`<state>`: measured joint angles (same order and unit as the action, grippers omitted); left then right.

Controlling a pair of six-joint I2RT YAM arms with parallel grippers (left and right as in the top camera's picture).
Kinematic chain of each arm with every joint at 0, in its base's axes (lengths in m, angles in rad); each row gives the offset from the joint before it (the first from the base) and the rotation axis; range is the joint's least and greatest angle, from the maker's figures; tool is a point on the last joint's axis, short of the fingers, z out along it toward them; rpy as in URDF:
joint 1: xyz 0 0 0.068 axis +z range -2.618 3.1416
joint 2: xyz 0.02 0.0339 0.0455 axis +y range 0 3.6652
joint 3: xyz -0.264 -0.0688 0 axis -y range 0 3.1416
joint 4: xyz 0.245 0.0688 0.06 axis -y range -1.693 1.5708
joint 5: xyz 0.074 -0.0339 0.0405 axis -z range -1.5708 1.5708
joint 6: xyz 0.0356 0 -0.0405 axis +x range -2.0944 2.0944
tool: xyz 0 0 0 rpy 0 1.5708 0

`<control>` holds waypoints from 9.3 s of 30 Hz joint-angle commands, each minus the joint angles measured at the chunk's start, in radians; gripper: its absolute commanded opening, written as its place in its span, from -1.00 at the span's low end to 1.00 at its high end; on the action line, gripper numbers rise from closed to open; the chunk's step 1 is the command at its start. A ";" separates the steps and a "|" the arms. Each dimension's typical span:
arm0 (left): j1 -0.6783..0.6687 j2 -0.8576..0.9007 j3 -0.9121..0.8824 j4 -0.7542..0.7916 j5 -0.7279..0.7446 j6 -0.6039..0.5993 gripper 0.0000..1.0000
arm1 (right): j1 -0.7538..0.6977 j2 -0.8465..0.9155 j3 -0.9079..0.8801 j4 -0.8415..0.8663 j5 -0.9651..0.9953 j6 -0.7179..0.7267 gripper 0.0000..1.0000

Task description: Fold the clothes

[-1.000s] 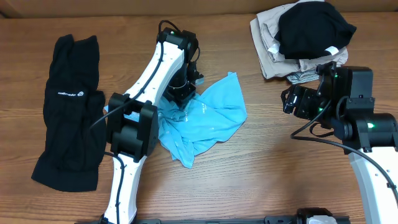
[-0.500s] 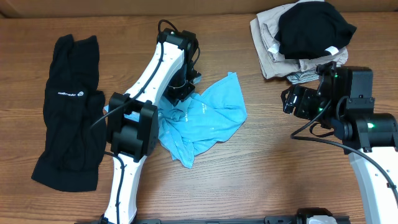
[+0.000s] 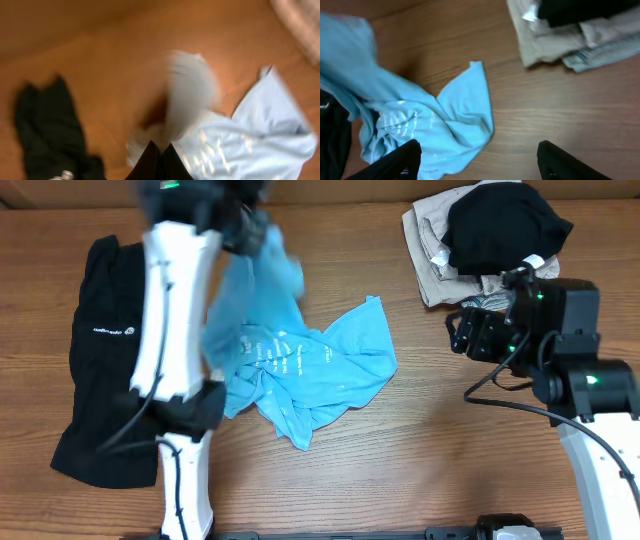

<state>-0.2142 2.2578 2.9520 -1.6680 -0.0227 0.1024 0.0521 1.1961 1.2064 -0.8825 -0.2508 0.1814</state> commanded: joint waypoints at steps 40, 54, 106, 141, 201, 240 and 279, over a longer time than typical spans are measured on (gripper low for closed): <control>0.012 -0.316 -0.049 -0.021 -0.159 -0.039 -0.92 | 0.333 0.802 0.025 0.449 0.225 0.426 0.12; 0.196 -0.316 -0.049 -0.021 -0.160 -0.117 -0.92 | 0.261 0.812 0.096 -0.289 0.348 0.528 0.54; 0.199 -0.315 -0.247 -0.004 -0.080 -0.099 -0.92 | 0.312 0.842 0.127 0.202 0.327 -0.157 0.27; 0.241 -0.292 -0.244 0.055 -0.090 -0.087 -0.92 | 0.114 0.388 0.626 -0.349 0.328 -0.028 -0.92; 0.317 -0.341 -0.183 -0.021 0.076 -0.080 -0.92 | 0.345 0.583 -0.046 0.300 0.214 -0.150 0.18; 0.317 -0.252 -0.180 -0.004 0.072 -0.080 -0.91 | 0.304 0.565 0.138 0.265 0.232 -0.065 -0.93; 0.319 -0.936 -0.058 0.211 -0.404 -0.072 -0.92 | 0.135 -0.173 1.077 -0.548 0.396 -0.106 -0.92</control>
<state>0.1047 1.3125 2.9051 -1.4677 -0.3904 0.0071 0.1909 0.9894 2.3035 -1.4250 0.1226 0.0780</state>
